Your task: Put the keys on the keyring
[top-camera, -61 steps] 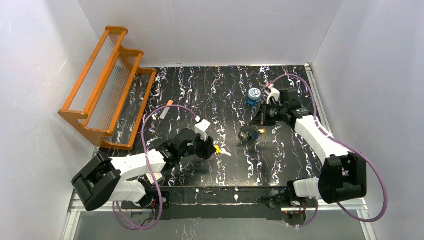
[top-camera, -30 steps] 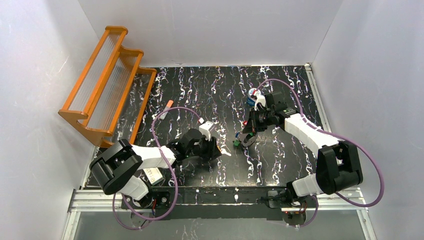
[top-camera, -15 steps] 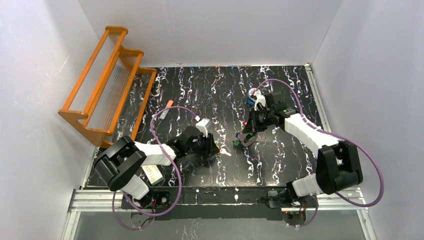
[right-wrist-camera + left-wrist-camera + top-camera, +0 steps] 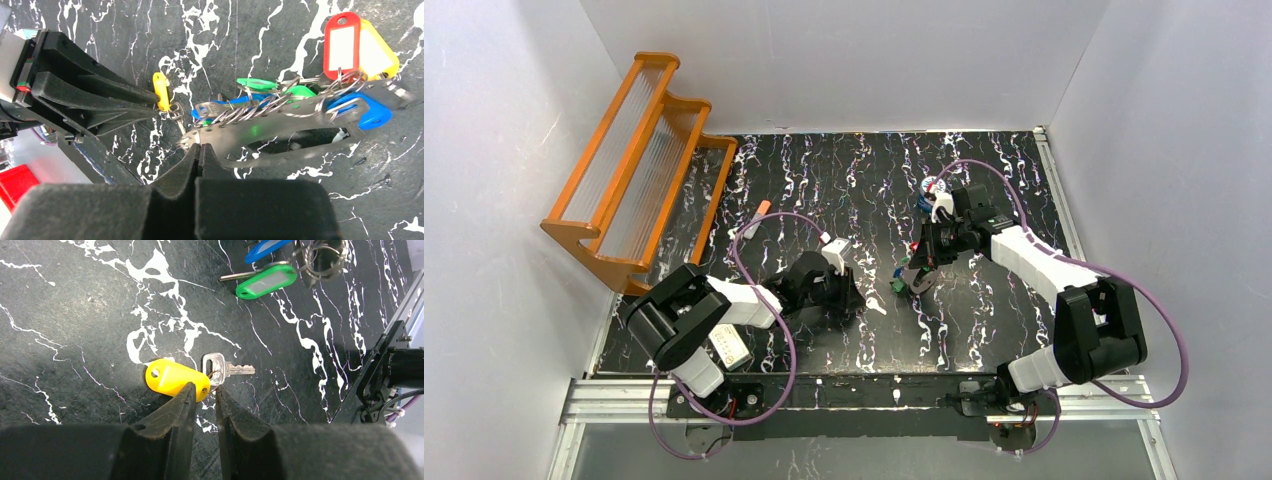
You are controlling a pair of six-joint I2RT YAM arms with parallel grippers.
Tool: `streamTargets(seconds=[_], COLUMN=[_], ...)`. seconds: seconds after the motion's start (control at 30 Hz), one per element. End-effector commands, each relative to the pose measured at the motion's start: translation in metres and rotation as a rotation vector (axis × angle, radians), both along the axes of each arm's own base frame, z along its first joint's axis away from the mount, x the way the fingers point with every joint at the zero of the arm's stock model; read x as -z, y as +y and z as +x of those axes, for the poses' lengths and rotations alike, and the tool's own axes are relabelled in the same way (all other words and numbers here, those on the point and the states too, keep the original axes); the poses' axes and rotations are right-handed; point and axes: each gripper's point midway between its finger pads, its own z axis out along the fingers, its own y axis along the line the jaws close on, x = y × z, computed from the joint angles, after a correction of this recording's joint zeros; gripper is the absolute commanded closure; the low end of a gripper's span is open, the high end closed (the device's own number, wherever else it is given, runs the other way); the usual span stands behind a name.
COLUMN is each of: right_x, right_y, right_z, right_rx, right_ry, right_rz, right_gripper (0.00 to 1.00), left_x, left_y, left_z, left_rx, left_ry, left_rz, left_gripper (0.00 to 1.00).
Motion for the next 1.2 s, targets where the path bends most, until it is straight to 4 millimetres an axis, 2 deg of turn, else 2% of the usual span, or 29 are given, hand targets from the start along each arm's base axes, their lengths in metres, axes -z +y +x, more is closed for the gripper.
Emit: streamTargets(seconds=[0.0, 0.17, 0.3, 0.5, 0.73, 0.9, 1.17], right_x=[0.007, 0.007, 0.007, 0.007, 0.007, 0.008, 0.008], right_y=[-0.004, -0.004, -0.003, -0.003, -0.002, -0.002, -0.001], right_z=[-0.002, -0.002, -0.003, -0.003, -0.003, -0.003, -0.003], right_rx=[-0.009, -0.012, -0.015, -0.018, -0.023, -0.025, -0.030], right_ry=[0.009, 0.007, 0.009, 0.013, 0.012, 0.014, 0.016], right_rz=[-0.032, -0.032, -0.032, -0.033, -0.033, -0.035, -0.032], right_gripper=[0.99, 0.99, 0.99, 0.99, 0.99, 0.99, 0.99], left_x=[-0.004, -0.006, -0.010, -0.019, -0.023, -0.028, -0.023], left_y=[-0.004, -0.007, -0.008, -0.011, -0.011, -0.005, 0.001], left_z=[0.001, 0.000, 0.002, 0.007, 0.005, -0.001, -0.012], left_rx=[0.035, 0.054, 0.061, 0.097, 0.201, 0.332, 0.471], left_ry=[-0.018, -0.023, -0.041, -0.108, -0.203, -0.347, -0.473], left_rz=[-0.008, -0.016, -0.021, -0.015, 0.024, 0.064, 0.139], left_gripper=[0.83, 0.85, 0.77, 0.75, 0.74, 0.70, 0.64])
